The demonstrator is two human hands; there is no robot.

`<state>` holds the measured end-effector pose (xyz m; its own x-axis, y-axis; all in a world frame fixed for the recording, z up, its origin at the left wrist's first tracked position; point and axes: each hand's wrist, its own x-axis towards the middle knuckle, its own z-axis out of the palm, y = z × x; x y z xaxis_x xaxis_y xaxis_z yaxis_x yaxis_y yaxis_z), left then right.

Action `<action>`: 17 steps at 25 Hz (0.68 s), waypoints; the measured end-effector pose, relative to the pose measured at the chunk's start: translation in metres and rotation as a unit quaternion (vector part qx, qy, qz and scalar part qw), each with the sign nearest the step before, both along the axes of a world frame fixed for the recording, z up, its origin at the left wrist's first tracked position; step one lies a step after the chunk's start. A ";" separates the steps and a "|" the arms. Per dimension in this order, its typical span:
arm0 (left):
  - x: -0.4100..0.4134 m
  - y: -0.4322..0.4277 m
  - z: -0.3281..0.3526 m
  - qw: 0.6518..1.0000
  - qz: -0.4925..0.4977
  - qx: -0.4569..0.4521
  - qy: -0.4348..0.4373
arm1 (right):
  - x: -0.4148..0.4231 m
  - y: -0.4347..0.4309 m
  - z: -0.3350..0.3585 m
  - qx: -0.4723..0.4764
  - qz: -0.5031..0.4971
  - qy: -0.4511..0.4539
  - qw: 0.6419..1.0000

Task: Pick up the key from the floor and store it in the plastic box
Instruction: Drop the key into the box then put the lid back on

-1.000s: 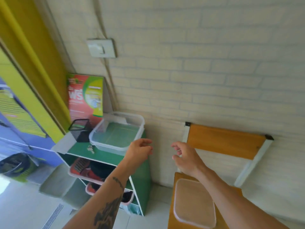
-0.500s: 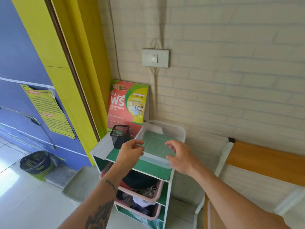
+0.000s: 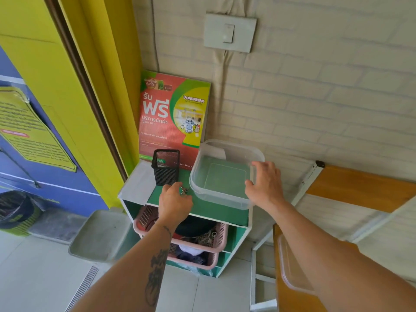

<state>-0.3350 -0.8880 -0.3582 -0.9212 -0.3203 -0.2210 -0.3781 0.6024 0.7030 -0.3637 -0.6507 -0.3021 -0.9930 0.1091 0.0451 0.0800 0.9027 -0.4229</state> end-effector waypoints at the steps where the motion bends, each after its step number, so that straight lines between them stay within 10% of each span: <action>1: -0.002 0.002 -0.002 1.000 -0.011 -0.016 -0.005 | -0.003 0.001 -0.002 -0.008 -0.008 -0.004 1.000; 7: -0.011 0.002 -0.012 0.989 -0.065 -0.131 0.004 | -0.016 0.001 -0.018 -0.052 -0.056 -0.027 0.997; 17: -0.018 -0.024 0.000 0.998 0.021 0.051 0.031 | -0.030 0.006 -0.026 -0.099 -0.097 -0.110 0.984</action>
